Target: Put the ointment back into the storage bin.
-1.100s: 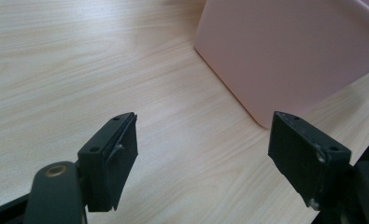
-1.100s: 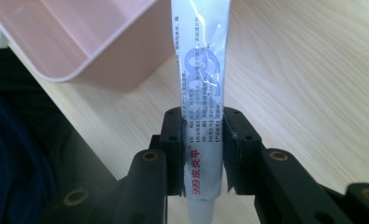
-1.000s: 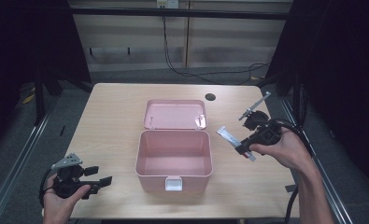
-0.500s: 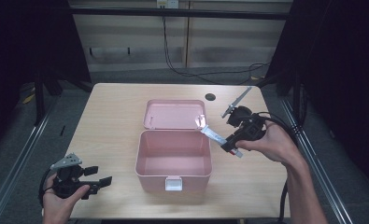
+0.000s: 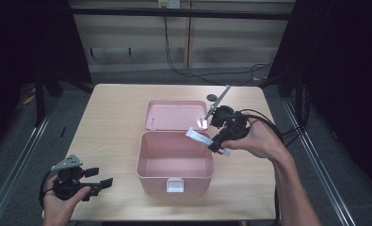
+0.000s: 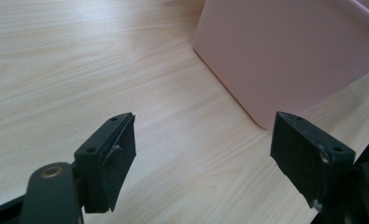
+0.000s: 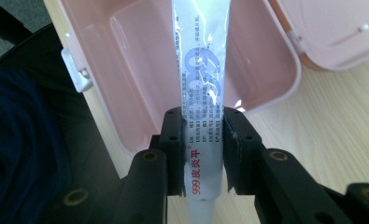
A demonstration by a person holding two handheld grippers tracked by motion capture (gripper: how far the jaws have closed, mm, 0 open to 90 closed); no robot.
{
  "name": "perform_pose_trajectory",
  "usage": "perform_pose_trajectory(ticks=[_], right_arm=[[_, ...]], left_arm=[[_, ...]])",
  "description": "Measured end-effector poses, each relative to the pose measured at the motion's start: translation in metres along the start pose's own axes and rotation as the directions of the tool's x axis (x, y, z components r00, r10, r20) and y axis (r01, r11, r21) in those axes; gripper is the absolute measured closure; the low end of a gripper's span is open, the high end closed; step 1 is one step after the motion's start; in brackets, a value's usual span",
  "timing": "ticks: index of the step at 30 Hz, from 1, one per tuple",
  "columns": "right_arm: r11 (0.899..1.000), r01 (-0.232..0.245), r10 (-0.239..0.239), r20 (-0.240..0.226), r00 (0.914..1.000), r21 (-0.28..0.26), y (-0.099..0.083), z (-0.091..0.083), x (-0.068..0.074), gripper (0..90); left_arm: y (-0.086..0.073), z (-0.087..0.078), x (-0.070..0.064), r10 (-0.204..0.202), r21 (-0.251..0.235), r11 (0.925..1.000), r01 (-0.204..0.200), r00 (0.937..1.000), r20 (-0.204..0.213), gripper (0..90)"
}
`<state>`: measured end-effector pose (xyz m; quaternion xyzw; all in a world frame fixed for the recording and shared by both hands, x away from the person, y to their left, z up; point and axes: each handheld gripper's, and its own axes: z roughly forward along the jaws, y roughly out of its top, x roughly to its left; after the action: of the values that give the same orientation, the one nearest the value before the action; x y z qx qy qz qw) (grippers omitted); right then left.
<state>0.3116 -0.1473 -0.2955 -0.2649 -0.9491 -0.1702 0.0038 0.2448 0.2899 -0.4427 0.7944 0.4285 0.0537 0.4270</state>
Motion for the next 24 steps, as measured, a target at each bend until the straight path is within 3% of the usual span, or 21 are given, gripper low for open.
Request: perform_pose_trajectory(ticks=[13, 24], right_arm=[[0.993, 0.117, -0.116, -0.023, 0.993, 0.033, 0.032, 0.02, 0.014, 71.6], [0.971, 0.225, -0.219, -0.068, 0.9732, 0.08, 0.047, 0.037, 0.025, 71.5]], left_arm=[[0.0, -0.001, 0.0, 0.002, -0.002, 1.0, -0.002, 1.0, 0.001, 22.3], [0.0, 0.0, -0.001, -0.002, -0.005, 1.0, 0.002, 1.0, 0.002, 22.3]])
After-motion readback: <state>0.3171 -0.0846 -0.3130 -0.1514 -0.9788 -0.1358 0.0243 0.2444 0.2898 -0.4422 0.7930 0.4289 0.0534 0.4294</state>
